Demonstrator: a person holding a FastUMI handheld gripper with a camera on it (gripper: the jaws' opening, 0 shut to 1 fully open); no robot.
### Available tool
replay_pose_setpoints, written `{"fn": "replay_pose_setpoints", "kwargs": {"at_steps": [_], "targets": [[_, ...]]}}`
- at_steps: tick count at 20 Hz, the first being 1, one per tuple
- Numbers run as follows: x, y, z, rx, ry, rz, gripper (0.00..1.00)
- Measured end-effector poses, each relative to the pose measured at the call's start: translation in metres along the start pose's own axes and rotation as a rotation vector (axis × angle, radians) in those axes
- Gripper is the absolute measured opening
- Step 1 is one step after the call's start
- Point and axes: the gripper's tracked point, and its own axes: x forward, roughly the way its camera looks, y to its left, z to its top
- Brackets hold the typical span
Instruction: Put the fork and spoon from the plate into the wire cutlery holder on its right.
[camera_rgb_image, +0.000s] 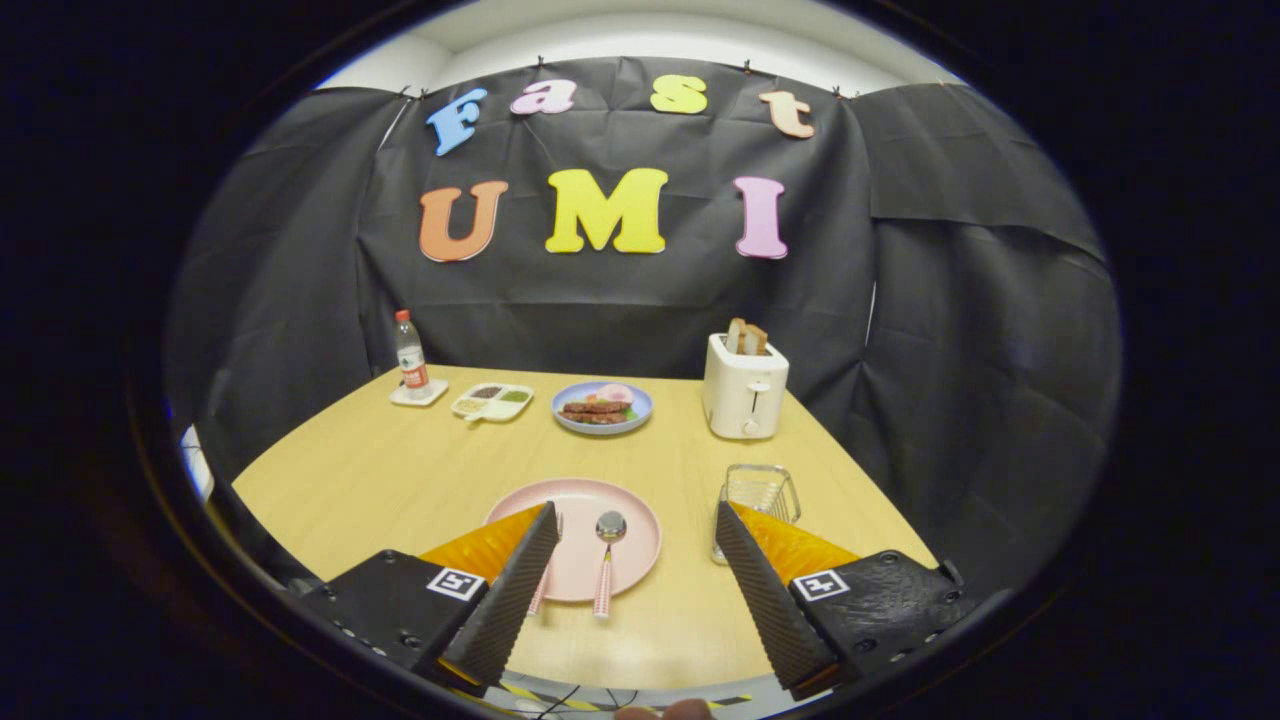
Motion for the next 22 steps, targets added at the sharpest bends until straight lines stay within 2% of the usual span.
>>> {"fn": "replay_pose_setpoints", "kwargs": {"at_steps": [7,10,11,12,17,20,22], "targets": [[0.031,0.01,-0.082,-0.033,0.137,0.043,0.96],[0.048,0.01,-0.106,-0.034,0.192,0.06,0.92],[0.052,0.012,-0.11,-0.036,0.205,0.069,0.86],[0.056,0.013,-0.116,-0.039,0.215,0.075,0.86],[0.062,0.017,-0.126,-0.033,0.252,0.089,0.5],[0.079,0.015,-0.126,-0.028,0.254,0.07,0.26],[0.079,0.019,-0.127,-0.025,0.264,0.084,0.14]]}}
